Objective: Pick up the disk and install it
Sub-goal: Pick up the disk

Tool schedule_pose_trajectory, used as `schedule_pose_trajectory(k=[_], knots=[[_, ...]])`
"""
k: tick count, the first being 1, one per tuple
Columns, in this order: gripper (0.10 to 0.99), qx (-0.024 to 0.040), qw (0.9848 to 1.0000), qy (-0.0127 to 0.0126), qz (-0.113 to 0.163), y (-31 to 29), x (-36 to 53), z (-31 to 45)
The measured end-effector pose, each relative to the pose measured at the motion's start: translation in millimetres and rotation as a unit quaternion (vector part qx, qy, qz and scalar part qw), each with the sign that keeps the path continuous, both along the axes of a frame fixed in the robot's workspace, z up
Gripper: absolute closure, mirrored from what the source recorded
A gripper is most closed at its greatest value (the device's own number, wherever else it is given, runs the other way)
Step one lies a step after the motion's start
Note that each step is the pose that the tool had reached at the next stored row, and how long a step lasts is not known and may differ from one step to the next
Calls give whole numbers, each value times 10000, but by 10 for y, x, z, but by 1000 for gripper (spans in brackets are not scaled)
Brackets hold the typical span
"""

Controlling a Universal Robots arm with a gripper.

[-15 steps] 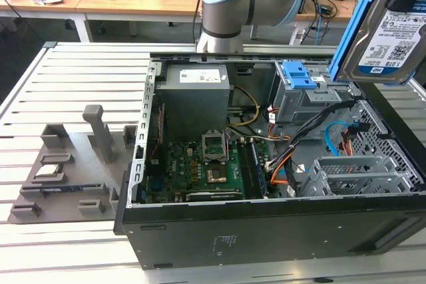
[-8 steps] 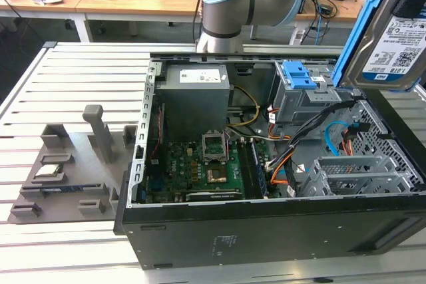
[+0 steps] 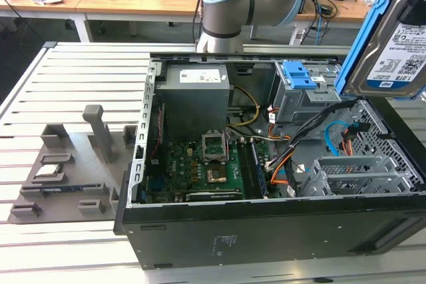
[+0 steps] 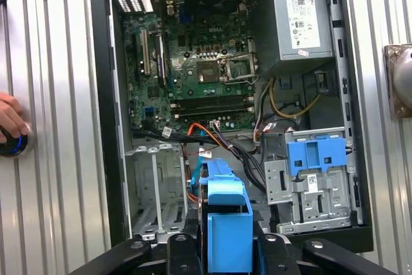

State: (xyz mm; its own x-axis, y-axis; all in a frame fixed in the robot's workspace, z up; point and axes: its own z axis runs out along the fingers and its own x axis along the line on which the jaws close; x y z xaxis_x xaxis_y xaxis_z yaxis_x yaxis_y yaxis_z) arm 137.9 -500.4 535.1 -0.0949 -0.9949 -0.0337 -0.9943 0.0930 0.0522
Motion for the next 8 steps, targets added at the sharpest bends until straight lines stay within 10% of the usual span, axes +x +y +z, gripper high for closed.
schedule_pose_trajectory(k=[8], knots=[[718, 0, 10000, 0, 0, -139, -9, -4]])
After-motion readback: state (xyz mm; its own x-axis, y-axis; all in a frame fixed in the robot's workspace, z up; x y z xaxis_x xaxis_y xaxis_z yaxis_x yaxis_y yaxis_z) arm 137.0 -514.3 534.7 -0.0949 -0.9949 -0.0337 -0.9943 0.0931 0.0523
